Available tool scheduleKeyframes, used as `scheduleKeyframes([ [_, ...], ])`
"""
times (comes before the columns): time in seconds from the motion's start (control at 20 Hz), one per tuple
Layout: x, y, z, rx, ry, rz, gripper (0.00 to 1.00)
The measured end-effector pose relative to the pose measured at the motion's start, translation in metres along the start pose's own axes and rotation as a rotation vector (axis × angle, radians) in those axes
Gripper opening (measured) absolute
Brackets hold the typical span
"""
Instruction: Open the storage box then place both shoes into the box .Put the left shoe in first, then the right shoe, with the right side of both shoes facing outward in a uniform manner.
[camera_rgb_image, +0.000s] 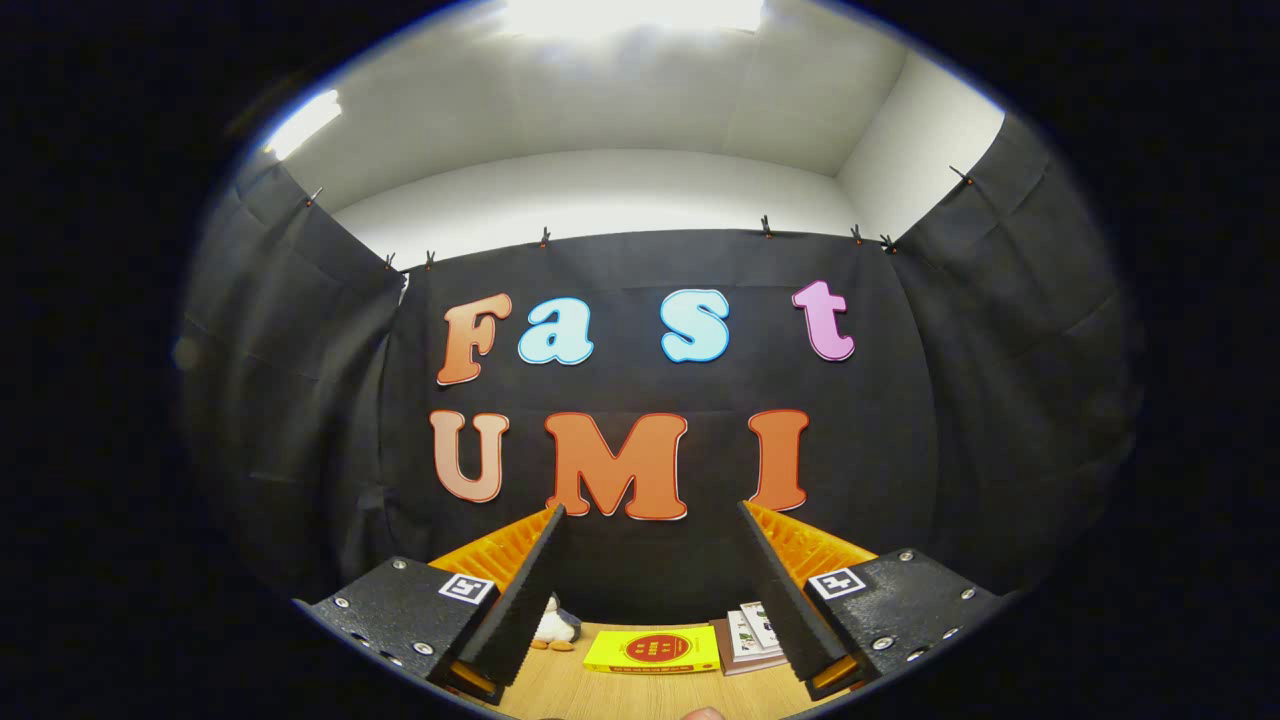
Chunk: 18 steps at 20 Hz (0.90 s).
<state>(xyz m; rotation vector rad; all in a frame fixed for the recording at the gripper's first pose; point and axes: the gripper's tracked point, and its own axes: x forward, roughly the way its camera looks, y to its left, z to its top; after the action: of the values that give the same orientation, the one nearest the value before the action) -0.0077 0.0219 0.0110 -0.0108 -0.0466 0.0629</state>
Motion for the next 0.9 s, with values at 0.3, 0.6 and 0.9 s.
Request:
scheduleKeyframes([
  [0.3,-0.002,0.028,-0.036,0.063,0.121,0.091,0.98],
  [0.6,-0.018,0.084,-0.100,0.138,0.297,0.256,0.98],
  [0.9,-0.056,0.144,-0.191,0.283,0.633,0.415,0.97],
])
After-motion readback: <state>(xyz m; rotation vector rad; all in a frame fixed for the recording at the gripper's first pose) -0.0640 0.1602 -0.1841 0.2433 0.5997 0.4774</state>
